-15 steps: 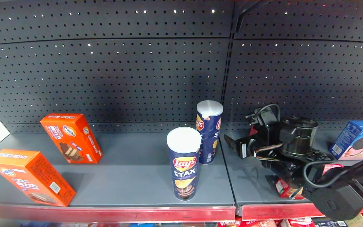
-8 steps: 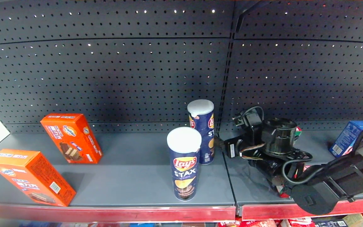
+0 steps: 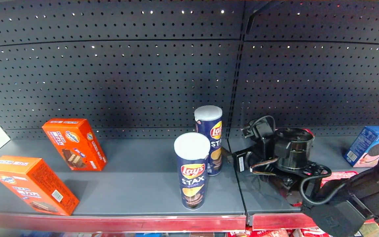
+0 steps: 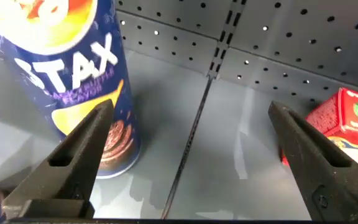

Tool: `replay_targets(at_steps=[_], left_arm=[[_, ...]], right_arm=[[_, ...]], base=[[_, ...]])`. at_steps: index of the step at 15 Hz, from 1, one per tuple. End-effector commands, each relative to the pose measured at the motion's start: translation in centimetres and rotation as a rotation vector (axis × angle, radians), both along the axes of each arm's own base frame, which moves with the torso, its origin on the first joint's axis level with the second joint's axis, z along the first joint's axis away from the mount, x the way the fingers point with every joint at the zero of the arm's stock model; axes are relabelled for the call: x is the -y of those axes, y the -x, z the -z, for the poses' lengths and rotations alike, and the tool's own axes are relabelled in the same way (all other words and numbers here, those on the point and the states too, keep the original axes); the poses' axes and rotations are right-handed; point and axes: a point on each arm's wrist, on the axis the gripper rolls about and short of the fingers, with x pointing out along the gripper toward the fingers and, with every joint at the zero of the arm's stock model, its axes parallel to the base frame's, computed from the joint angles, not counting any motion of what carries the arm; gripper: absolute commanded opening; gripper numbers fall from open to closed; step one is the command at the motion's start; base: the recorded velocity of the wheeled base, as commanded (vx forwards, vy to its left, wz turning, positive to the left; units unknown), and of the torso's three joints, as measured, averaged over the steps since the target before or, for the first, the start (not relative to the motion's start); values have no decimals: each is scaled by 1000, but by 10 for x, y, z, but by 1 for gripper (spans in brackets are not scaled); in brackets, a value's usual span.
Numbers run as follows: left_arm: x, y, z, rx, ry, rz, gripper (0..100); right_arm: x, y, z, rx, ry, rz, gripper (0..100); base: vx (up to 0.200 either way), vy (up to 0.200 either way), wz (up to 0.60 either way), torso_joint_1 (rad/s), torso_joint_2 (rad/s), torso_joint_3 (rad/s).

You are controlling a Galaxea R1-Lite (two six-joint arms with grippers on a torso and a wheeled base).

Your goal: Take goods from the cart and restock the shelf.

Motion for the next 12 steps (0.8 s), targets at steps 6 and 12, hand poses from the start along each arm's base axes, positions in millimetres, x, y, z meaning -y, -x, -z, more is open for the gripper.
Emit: replay_targets(at_steps=[6,12], left_arm=[[0,0,0,-1,0,0,100],[0,0,0,-1,2,-2,100]], right_arm=[[-1,15,-6,3,-17,-30,100],[4,10,-2,-10,-4,5,100]], base=[[0,0,0,0,0,0],[0,0,0,0,0,0]])
